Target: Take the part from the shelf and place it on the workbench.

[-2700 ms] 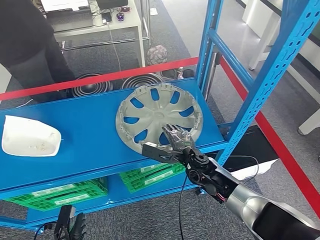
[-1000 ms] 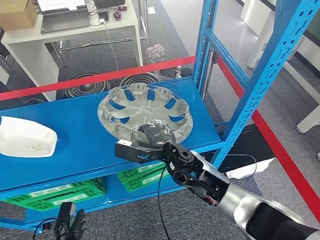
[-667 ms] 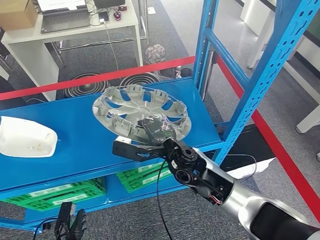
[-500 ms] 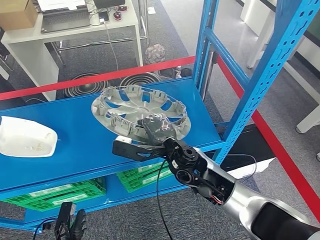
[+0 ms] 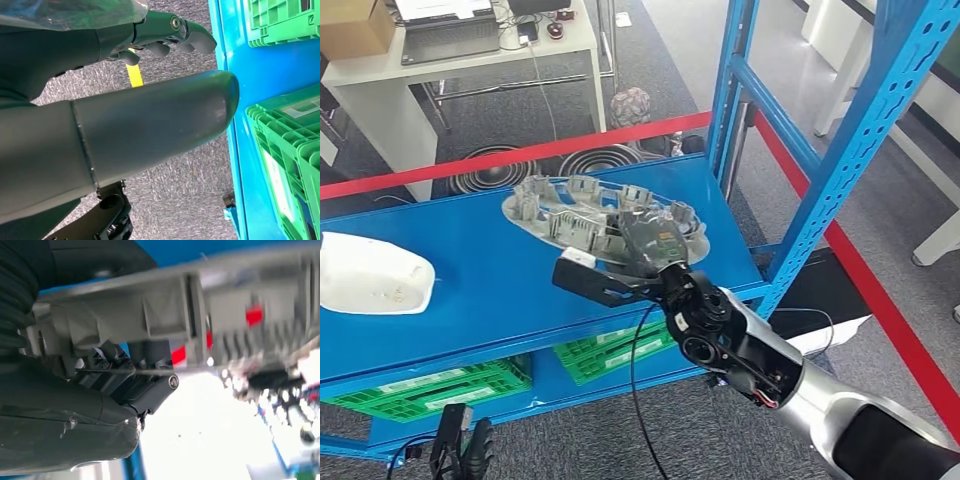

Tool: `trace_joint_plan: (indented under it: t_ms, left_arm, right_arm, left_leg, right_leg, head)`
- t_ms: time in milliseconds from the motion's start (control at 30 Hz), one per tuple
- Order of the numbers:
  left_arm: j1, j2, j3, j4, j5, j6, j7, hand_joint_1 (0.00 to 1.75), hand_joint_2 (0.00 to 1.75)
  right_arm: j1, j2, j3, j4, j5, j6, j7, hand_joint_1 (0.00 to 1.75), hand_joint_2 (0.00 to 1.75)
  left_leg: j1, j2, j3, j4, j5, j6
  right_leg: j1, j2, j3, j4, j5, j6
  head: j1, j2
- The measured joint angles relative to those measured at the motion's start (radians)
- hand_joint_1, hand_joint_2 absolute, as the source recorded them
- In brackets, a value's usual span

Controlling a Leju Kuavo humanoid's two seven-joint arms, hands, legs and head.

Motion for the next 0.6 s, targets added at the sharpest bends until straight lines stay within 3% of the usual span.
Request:
trace_joint_plan:
  t_ms: [267,400,600]
  left_arm:
    - [0.013,-0.001,0.0,0.0,0.011,0.012,-0.034,0.0,0.0]
    - [0.023,-0.003,0.0,0.0,0.025,0.012,-0.049,0.0,0.0]
    - [0.047,-0.007,0.0,0.0,0.034,0.012,-0.076,0.0,0.0]
  right_arm:
    - [0.027,-0.051,-0.09,-0.087,-0.099,-0.224,-0.035,1.75,1.75]
    - [0.043,-0.073,-0.13,-0.119,-0.299,-0.34,-0.112,1.75,1.75]
    - [0.05,-0.137,-0.222,-0.215,-0.449,-0.38,-0.156,1.75,1.75]
  left_leg:
    - [0.0,0.0,0.0,0.0,0.0,0.0]
    - [0.0,0.0,-0.001,0.0,0.0,0.0]
    - [-0.001,-0.001,-0.002,0.0,0.0,0.0]
  right_leg:
    - [0.0,0.0,0.0,-0.001,0.0,0.0]
    - [0.0,0.0,-0.001,-0.001,0.0,0.0]
    - [-0.001,-0.001,-0.001,-0.001,0.0,0.0]
  head:
    - [0.0,0.0]
    - [0.0,0.0]
    - [0.0,0.0]
